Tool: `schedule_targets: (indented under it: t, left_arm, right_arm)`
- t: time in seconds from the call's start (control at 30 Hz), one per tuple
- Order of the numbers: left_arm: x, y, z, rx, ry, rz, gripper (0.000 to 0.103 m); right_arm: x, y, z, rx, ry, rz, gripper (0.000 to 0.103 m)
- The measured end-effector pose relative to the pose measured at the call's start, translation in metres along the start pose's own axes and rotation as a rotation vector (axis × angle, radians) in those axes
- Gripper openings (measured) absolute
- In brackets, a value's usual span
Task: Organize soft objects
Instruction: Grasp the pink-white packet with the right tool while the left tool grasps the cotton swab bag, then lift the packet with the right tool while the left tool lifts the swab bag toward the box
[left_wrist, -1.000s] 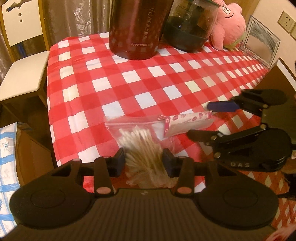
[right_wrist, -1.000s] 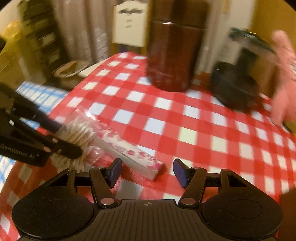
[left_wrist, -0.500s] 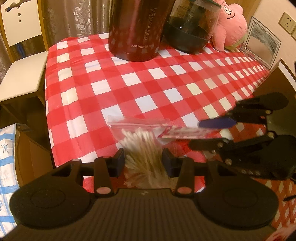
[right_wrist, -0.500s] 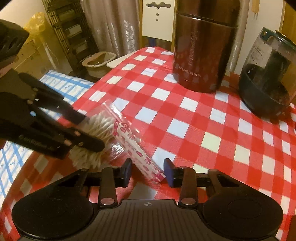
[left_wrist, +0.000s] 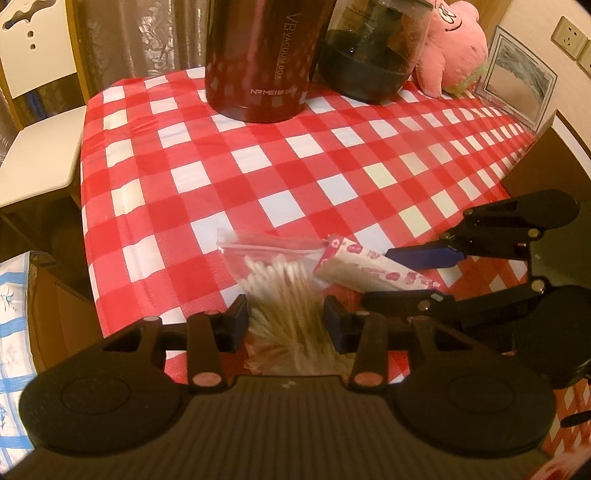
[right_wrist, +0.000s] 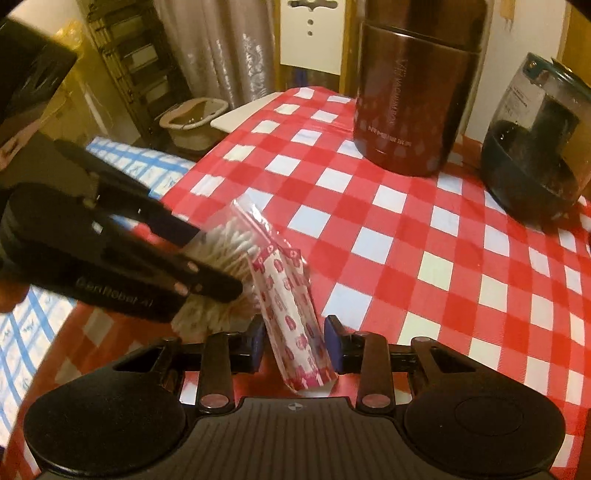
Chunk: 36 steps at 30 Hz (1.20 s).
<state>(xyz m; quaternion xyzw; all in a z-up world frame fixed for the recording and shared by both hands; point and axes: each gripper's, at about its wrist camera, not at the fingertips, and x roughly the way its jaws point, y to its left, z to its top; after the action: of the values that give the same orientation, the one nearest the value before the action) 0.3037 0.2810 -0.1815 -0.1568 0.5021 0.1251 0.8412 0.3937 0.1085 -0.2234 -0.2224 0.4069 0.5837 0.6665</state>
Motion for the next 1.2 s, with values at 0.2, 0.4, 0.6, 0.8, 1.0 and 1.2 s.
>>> schedule_targets:
  t: [0.2,0.4,0.6,0.8,1.0,1.2]
  left_arm:
    - [0.001,-0.001,0.001,0.002,-0.002,-0.002,0.039]
    - [0.002,-0.004,0.003,-0.013,0.009,0.002,0.044]
    - [0.001,-0.005,-0.001,-0.039,0.013,0.028,0.057]
    - [0.006,-0.02,0.001,0.034,0.004,0.063,0.046]
    - [0.007,-0.026,0.0,0.066,-0.002,0.067,0.036]
    - [-0.002,-0.034,-0.001,0.097,-0.016,0.049,0.025]
  right_arm:
    - [-0.005,-0.005,0.0,0.063,-0.021,0.023,0.012]
    - [-0.016,-0.008,-0.005,0.163,-0.036,-0.011,0.003]
    - [-0.024,-0.01,-0.014,0.269,-0.046,-0.057,0.003]
    - [-0.028,-0.009,-0.021,0.347,-0.044,-0.075,0.003]
    - [-0.037,-0.01,-0.029,0.406,-0.058,-0.082,0.003]
    - [-0.047,-0.009,-0.036,0.456,-0.074,-0.09,0.003]
